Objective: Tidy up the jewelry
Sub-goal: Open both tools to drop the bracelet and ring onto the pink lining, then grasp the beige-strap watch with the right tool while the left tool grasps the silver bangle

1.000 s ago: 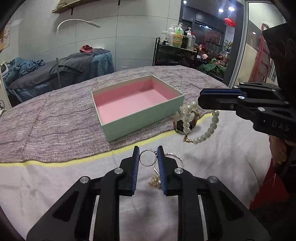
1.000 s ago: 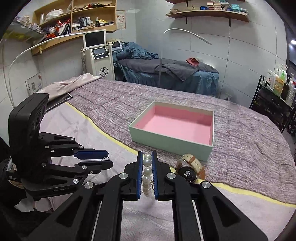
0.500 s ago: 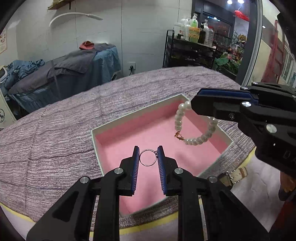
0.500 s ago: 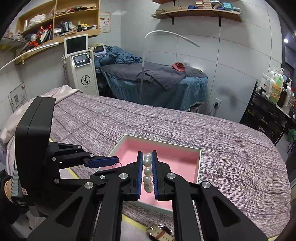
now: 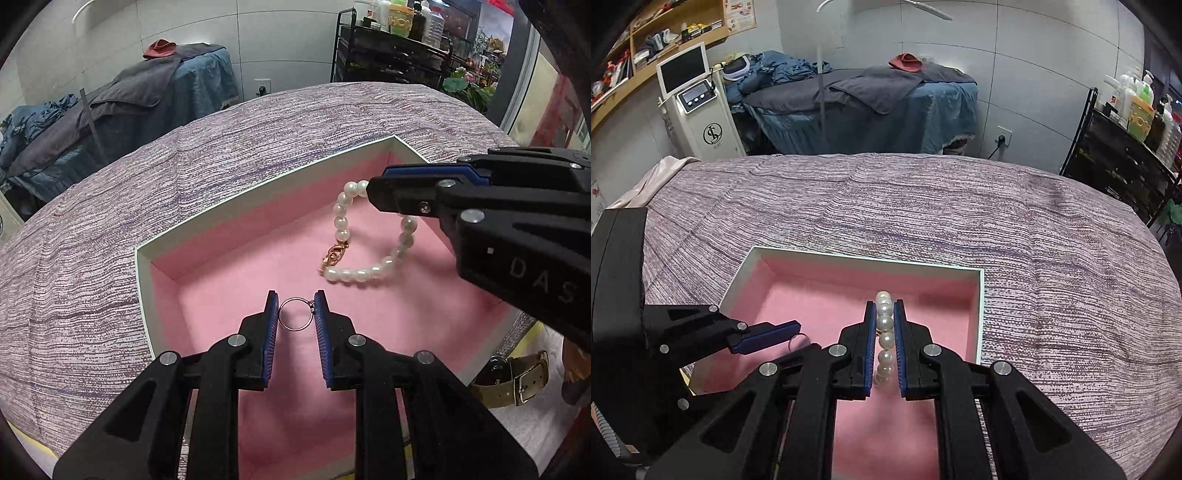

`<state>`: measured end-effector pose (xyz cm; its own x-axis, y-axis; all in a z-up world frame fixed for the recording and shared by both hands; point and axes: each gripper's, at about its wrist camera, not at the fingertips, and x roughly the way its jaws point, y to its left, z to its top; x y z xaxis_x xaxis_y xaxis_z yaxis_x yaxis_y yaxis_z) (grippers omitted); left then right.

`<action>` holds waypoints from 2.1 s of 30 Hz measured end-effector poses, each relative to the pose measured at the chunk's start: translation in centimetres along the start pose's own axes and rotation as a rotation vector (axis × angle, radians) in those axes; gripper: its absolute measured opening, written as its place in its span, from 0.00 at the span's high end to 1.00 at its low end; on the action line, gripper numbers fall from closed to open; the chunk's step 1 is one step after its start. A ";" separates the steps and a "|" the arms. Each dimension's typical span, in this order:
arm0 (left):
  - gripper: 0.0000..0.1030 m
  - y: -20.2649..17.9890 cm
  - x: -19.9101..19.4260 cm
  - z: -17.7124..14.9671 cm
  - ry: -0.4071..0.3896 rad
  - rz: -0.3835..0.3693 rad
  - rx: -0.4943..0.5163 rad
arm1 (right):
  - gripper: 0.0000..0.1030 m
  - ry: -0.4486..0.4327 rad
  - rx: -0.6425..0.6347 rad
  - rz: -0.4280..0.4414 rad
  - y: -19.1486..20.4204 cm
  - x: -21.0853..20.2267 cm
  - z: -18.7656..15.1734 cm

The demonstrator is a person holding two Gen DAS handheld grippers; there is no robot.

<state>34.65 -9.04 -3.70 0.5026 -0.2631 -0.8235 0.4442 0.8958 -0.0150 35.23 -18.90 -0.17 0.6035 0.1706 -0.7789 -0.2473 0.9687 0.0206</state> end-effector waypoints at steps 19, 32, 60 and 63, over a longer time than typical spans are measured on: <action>0.11 0.0 -7.5 -3.1 -0.234 0.048 -0.027 | 0.37 -0.142 0.036 0.032 -1.4 -7.4 -2.5; 0.08 0.5 -12.1 -13.8 -0.274 0.076 -0.072 | 0.29 -0.151 0.016 0.091 -2.8 -11.3 -11.8; 0.27 -7.3 -8.1 -16.3 -0.133 -0.141 0.083 | 0.42 -0.063 -0.133 0.026 -0.4 -8.9 -15.2; 0.38 -7.2 -8.0 -16.1 -0.132 -0.149 0.068 | 0.51 -0.058 -0.173 0.024 -0.1 -8.7 -14.7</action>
<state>15.54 -7.60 -6.15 0.5183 -0.4393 -0.7337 0.5675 0.8185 -0.0891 18.86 -23.17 -2.65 0.6372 0.2083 -0.7420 -0.3858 0.9197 -0.0732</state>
